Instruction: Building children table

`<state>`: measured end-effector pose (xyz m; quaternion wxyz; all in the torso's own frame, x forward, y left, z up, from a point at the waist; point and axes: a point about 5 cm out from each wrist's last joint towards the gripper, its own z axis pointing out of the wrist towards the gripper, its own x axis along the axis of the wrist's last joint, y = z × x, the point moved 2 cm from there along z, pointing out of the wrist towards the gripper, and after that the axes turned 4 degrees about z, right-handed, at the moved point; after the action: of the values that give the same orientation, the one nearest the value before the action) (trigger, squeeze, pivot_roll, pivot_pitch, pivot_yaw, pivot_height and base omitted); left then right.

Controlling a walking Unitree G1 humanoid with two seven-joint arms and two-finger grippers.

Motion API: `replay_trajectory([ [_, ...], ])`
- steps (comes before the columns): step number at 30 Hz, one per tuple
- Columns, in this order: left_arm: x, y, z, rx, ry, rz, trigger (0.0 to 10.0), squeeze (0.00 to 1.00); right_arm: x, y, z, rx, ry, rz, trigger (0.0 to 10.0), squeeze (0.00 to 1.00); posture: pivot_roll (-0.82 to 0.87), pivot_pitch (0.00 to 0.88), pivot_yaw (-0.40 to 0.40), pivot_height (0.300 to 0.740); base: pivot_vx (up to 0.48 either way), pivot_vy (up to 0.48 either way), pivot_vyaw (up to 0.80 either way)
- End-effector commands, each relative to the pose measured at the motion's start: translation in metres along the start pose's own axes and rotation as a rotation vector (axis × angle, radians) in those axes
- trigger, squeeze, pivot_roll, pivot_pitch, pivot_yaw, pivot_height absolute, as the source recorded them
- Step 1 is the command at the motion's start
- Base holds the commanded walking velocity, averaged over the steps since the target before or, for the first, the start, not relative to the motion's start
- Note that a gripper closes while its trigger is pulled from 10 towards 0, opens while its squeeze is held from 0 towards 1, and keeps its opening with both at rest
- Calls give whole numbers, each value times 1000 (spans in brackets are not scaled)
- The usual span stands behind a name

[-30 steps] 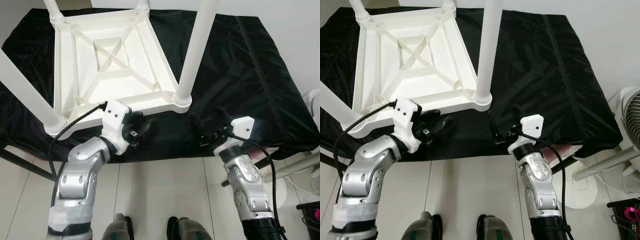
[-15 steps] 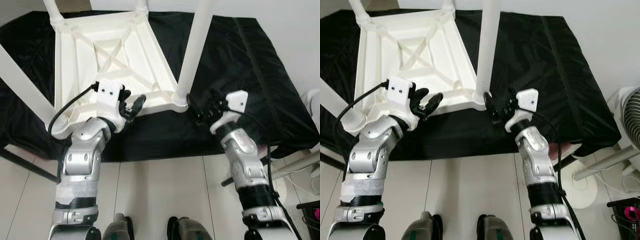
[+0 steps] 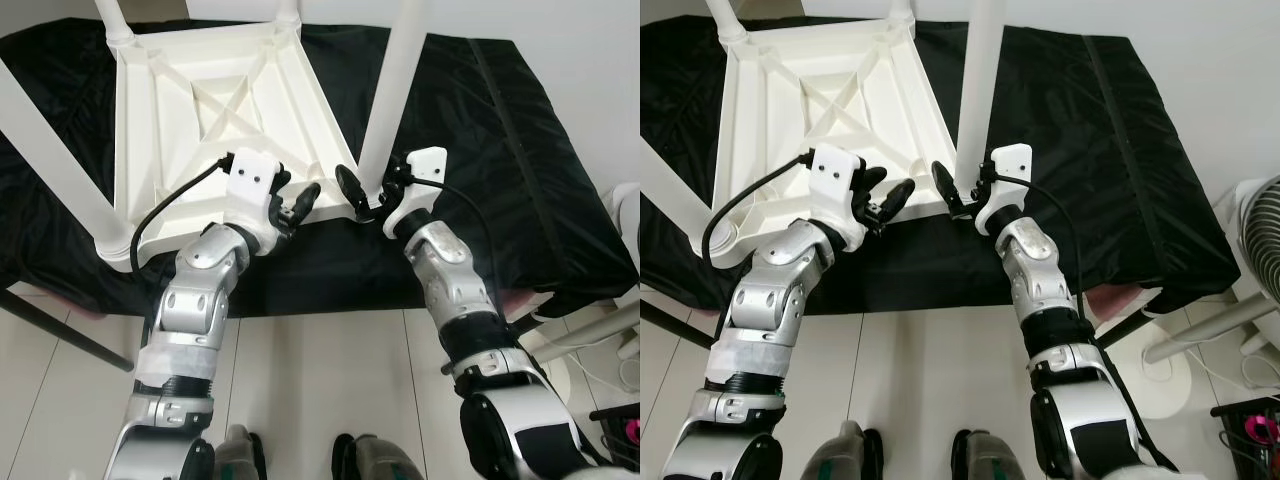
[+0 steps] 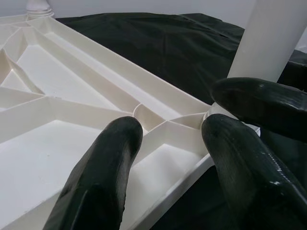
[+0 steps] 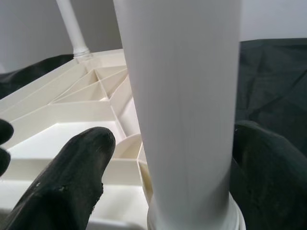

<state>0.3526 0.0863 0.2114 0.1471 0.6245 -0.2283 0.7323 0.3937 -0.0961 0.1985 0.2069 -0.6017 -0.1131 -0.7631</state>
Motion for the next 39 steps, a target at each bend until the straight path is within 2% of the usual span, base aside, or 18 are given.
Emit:
replay_trajectory([
  [1, -2, 1, 1, 7, -4, 0, 10000, 0, -2, 0, 1, -9, 8, 9, 0, 0, -57, 97, -31, 740, 0, 0, 0],
  [8, -2, -1, -1, 33, 1, -9, 10000, 0, -2, -3, 2, -20, 36, 26, 0, 0, -48, 89, -33, 740, 0, 0, 0],
  [9, -2, -4, -2, 45, -1, -13, 10000, 0, -4, -5, 1, -23, 32, 19, 6353, 0, -45, 88, -35, 740, 0, 0, 0],
  [12, -2, -4, -2, 45, -1, -13, 10000, 0, -4, -5, 1, -23, 32, 19, 6353, 0, -45, 88, -35, 740, 0, 0, 0],
  [13, -2, -6, -5, 58, -1, -19, 10000, 0, -6, -6, -1, -35, 31, 14, 10000, 0, -38, 83, -37, 740, 0, 0, 0],
  [19, -5, -13, -11, 95, -16, -22, 10000, 0, -11, -7, -10, -64, 41, 17, 10000, 0, -37, 83, -33, 740, 0, 0, 0],
  [23, -12, -25, -22, 141, -52, -18, 10000, 0, -21, -23, -24, -46, 52, 28, 10000, 0, -40, 89, -17, 740, 0, 0, 0],
  [24, -12, -25, -22, 141, -52, -18, 10000, 0, -21, -23, -24, -46, 52, 28, 10000, 0, -40, 89, -17, 740, 0, 0, 0],
  [25, -16, -33, -27, 168, -71, -9, 10000, 0, -25, -32, -27, -27, 52, 41, 10000, 0, -40, 89, -16, 740, 0, 0, 0],
  [29, -17, -38, -29, 185, -82, -15, 10000, 0, -26, -36, -28, -19, 55, 46, 10000, 0, -38, 93, -13, 740, 0, 0, 0],
  [30, -17, -39, -30, 184, -82, -12, 10000, 0, -26, -35, -29, -26, 59, 54, 10000, 1000, -34, 95, -13, 740, 0, 0, 0],
  [35, -15, -38, -31, 181, -79, -4, 10000, 0, -23, -33, -30, -47, 84, 52, 10000, 1000, -28, 98, -14, 740, 0, 0, 0],
  [36, -15, -37, -33, 178, -81, 1, 10000, 0, -20, -31, -31, -56, 97, 38, 10000, 47, -23, 102, -15, 740, 0, 0, 0],
  [37, -16, -36, -34, 179, -87, -1, 10000, 0, -17, -29, -33, -65, 106, 39, 10000, 0, -23, 102, -15, 740, 0, 0, 0],
  [39, -17, -36, -38, 181, -93, 14, 10000, 0, -14, -27, -40, -70, 118, 38, 10000, 0, -22, 105, -15, 740, 0, 0, 0],
])
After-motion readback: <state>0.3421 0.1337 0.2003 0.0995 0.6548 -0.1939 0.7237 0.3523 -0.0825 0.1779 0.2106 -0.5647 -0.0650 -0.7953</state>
